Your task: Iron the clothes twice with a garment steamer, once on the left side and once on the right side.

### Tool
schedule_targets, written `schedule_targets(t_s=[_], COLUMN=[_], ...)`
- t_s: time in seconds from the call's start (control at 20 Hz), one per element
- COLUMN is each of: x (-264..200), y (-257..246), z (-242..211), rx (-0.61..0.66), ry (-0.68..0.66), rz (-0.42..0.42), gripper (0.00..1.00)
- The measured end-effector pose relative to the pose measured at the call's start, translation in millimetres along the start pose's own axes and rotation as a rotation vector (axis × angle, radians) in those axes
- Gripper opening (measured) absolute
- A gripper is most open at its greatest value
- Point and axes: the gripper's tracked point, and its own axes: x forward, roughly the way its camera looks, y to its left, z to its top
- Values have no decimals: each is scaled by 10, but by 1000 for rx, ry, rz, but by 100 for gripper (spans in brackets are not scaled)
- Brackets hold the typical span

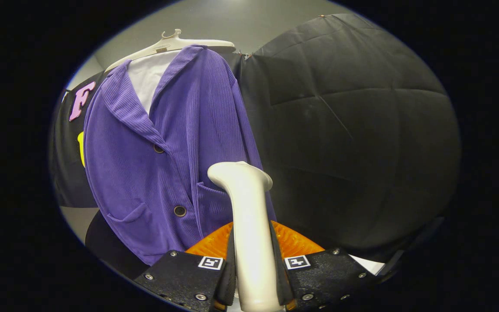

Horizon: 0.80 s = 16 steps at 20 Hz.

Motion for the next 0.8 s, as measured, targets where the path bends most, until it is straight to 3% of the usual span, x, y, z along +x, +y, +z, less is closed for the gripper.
schedule_targets(t_s=[0.6,0.8], x=[-65,-134], y=[-184,-206], z=[-569,-958], rx=[10,-14], ry=[85,196], rz=[-19,-21], gripper=[37,37])
